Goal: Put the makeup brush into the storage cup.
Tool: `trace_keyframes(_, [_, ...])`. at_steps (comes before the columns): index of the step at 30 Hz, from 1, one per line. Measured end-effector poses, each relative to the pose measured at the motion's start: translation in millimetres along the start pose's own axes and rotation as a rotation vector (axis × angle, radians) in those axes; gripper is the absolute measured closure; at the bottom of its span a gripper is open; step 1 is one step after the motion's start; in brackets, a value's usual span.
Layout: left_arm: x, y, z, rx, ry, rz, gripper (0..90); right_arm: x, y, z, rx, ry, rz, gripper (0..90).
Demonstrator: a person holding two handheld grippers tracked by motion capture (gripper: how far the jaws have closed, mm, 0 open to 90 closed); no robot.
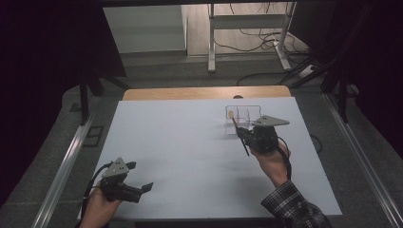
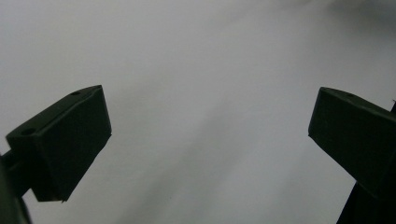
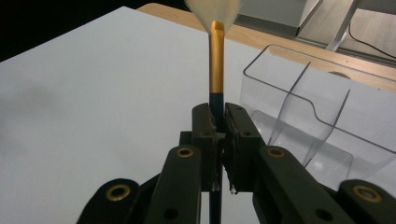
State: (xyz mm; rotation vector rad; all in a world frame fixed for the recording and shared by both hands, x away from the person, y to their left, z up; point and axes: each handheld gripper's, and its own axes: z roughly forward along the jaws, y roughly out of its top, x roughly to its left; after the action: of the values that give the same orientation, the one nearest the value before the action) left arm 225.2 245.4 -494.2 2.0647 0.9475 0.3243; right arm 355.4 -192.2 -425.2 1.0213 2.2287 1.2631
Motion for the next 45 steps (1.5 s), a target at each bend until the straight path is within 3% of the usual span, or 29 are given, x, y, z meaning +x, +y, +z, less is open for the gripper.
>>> trace_keyframes(33, [1.0,-0.9,1.2,0.02,0.01,0.005,0.4,-25.1,27.4,20.5,-0.039,-0.021,0.023,83.6])
trace_keyframes(45, [2.2,-0.9,0.8,0.016,-0.002,-0.019,0.2,-28.6,38.8,29.7,-0.046,-0.016,0.025,83.6])
